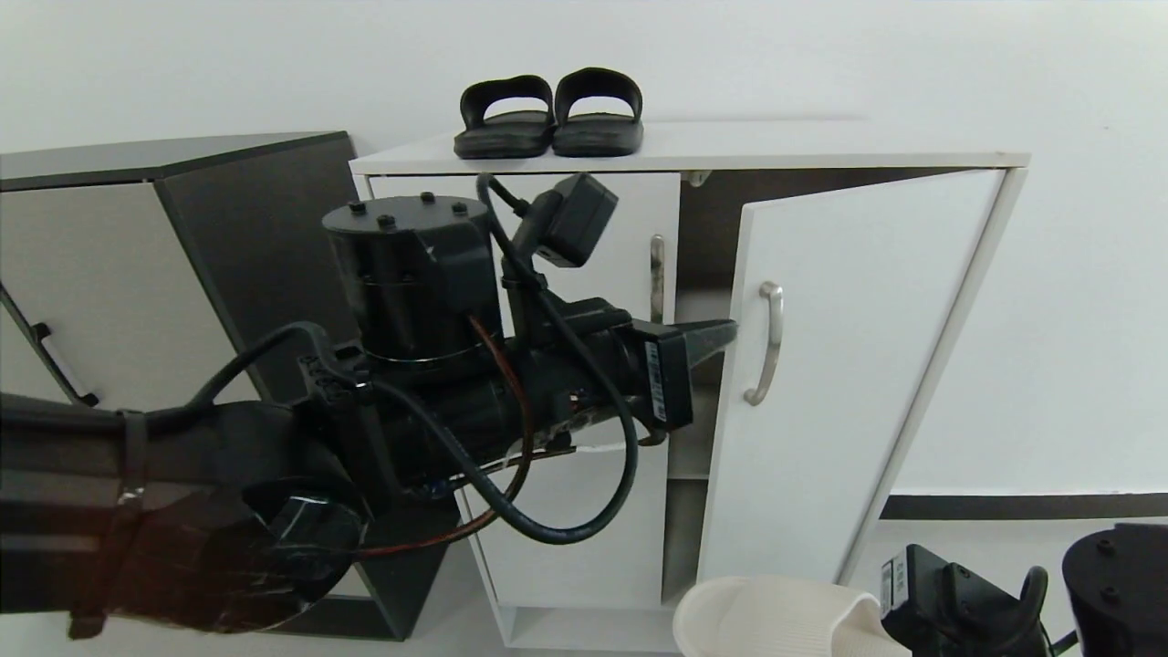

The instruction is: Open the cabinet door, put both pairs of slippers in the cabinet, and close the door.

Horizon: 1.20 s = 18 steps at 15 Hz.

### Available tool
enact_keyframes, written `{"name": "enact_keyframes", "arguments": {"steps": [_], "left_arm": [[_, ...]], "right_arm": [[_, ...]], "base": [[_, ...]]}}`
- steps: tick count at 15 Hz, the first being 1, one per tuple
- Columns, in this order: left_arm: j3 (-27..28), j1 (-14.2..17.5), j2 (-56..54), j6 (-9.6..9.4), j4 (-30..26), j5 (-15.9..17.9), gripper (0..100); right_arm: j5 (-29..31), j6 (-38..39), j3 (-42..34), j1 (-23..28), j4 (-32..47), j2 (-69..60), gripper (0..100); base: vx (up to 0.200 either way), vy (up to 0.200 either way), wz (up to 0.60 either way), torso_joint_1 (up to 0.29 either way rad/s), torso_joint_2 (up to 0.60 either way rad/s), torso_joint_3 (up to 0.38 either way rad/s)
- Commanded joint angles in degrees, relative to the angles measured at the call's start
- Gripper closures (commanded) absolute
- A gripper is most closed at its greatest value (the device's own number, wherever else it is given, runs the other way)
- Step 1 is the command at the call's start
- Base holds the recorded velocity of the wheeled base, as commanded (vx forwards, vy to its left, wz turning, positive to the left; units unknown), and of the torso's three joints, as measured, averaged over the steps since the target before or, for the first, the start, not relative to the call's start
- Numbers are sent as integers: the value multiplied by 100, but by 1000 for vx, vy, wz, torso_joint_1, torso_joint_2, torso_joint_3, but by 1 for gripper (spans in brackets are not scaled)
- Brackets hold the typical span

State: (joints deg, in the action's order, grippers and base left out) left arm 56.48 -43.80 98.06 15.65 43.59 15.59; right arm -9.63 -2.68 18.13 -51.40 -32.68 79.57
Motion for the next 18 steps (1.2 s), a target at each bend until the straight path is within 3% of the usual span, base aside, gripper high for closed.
{"name": "enact_keyframes", "arguments": {"steps": [1, 8, 10, 12, 16, 18], "left_arm": [[-146, 258, -85, 17, 97, -12, 100], [1366, 416, 1154, 17, 70, -241, 100], [1814, 407, 1470, 96, 70, -285, 100], [2043, 372, 1585, 245, 35, -302, 100], [2113, 372, 1646, 254, -9, -302, 100], [2078, 346, 1611, 289, 18, -390, 100]], "right_arm": [[-4, -4, -2, -2, -1, 6, 100], [5, -13, -2, -11, 8, -3, 100], [5, -145, -20, -11, 16, -3, 100], [5, -171, -73, -55, 16, 6, 100], [5, -162, -73, -125, 25, 41, 100], [5, -162, -134, -178, 25, 41, 100]], "base": [[0, 0, 0, 0, 0, 0], [0, 0, 0, 0, 0, 0], [0, 0, 0, 0, 0, 0], [0, 0, 0, 0, 0, 0], [0, 0, 0, 0, 0, 0], [-200, 0, 0, 2, 2, 0]]}}
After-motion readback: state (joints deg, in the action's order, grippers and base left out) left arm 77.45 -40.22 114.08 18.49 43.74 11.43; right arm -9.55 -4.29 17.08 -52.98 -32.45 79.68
